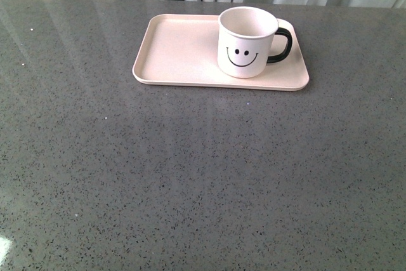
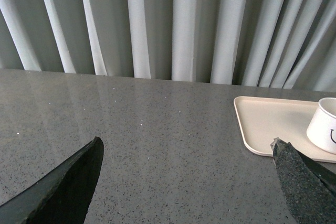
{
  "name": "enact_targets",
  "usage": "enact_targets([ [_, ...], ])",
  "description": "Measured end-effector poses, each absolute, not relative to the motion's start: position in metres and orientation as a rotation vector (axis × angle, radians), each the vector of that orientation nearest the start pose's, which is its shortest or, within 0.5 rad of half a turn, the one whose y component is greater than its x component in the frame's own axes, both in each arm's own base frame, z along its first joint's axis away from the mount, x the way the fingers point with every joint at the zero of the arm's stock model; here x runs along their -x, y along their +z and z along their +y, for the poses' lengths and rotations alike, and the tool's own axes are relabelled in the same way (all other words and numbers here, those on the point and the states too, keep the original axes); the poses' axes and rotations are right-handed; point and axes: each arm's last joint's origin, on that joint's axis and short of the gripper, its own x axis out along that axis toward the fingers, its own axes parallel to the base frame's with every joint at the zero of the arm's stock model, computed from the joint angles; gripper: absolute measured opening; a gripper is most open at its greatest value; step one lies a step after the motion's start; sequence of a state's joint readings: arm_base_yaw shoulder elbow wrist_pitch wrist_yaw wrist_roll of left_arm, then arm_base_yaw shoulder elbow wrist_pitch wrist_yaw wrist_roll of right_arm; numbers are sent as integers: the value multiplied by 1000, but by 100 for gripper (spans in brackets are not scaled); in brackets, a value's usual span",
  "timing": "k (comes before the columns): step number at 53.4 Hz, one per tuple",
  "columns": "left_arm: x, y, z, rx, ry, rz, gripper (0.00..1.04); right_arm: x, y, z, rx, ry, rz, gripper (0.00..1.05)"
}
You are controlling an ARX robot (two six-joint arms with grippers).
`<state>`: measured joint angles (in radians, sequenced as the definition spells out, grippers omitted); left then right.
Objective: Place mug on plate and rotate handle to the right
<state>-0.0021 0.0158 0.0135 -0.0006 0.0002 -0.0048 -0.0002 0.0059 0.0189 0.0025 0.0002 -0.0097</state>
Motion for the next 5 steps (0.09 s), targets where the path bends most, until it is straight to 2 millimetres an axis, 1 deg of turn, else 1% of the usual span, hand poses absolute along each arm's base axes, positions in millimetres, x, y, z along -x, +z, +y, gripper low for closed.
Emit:
enact_targets([
  [5,-98,167,0,5,-2,3,96,-97,170,0,10,0,-15,96],
])
